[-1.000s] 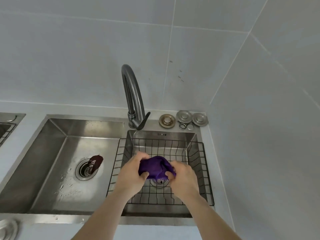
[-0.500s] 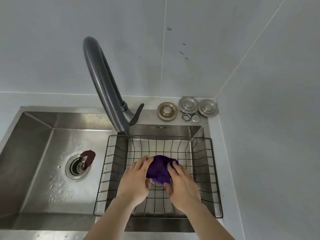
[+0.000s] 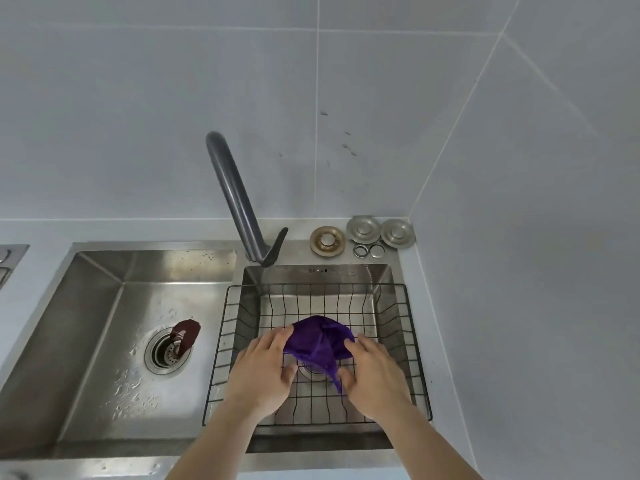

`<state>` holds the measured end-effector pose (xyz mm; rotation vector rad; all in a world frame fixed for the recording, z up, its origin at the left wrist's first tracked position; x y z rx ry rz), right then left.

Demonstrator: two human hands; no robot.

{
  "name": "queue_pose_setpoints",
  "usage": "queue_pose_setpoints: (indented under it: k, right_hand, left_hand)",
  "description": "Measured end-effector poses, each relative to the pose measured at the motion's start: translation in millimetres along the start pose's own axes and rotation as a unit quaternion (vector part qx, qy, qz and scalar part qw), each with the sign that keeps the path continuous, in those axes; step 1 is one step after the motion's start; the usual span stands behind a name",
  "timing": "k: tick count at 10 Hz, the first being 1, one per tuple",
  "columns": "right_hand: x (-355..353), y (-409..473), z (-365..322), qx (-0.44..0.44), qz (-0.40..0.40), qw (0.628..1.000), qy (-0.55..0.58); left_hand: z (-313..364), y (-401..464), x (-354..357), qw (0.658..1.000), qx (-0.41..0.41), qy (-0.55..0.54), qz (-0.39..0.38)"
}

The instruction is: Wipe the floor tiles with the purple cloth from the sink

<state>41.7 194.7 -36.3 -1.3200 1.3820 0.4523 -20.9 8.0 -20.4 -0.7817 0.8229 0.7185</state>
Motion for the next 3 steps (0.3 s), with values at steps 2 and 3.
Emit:
queue_pose_setpoints:
  k: [2,3]
  right_hand:
    - [-28,-48,-16,-0.006,0.027,1.000,-0.006]
    - [-39,-78,-28,-0.017,0.045,0.999,-0.008]
  left_hand:
    - [23,-51,-27,0.999,0.025,0.026,0.019]
    - [30,-80,-40,0.998,0.043,0.036,0.030]
Point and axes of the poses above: each hand's wrist, its own y-axis towards the middle knuckle, its own x-axis out of the palm, z = x × y, the point moved 8 cm from there along y, towards the middle knuckle, and after that the axes turned 9 degrees about x, right-handed, at the moved point
